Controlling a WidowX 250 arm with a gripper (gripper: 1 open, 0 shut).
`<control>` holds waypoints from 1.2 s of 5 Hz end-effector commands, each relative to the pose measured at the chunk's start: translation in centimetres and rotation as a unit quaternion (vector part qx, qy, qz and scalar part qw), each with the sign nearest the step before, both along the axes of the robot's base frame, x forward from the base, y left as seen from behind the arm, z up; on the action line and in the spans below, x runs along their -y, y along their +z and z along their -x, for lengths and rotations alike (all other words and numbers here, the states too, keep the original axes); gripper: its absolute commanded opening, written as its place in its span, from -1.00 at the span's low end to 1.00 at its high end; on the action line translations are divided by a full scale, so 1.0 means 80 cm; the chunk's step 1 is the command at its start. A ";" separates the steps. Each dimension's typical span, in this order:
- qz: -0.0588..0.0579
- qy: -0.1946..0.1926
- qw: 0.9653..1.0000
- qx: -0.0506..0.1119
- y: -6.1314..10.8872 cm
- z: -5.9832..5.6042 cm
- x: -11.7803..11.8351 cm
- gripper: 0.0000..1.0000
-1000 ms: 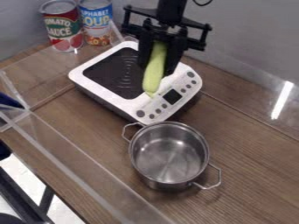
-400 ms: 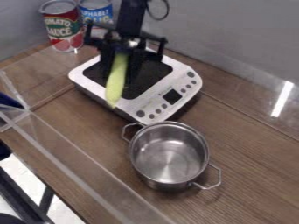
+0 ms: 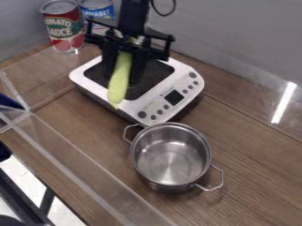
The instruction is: Put green spoon on the white and black stove top
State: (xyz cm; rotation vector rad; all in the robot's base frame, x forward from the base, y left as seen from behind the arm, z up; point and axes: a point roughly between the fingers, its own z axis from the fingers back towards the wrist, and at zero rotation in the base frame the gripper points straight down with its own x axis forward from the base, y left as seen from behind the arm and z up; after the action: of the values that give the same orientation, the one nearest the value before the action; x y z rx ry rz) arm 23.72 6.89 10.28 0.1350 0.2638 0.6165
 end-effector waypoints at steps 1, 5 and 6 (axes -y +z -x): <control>-0.014 -0.038 0.999 0.005 -0.011 -0.010 0.003 -1.00; 0.010 -0.134 0.991 0.009 -0.035 -0.050 -0.013 -1.00; 0.017 -0.149 0.989 0.016 -0.041 -0.055 -0.011 -1.00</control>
State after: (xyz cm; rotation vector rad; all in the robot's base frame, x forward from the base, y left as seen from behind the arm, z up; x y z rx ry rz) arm 27.70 7.38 5.75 0.1287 0.2681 0.3011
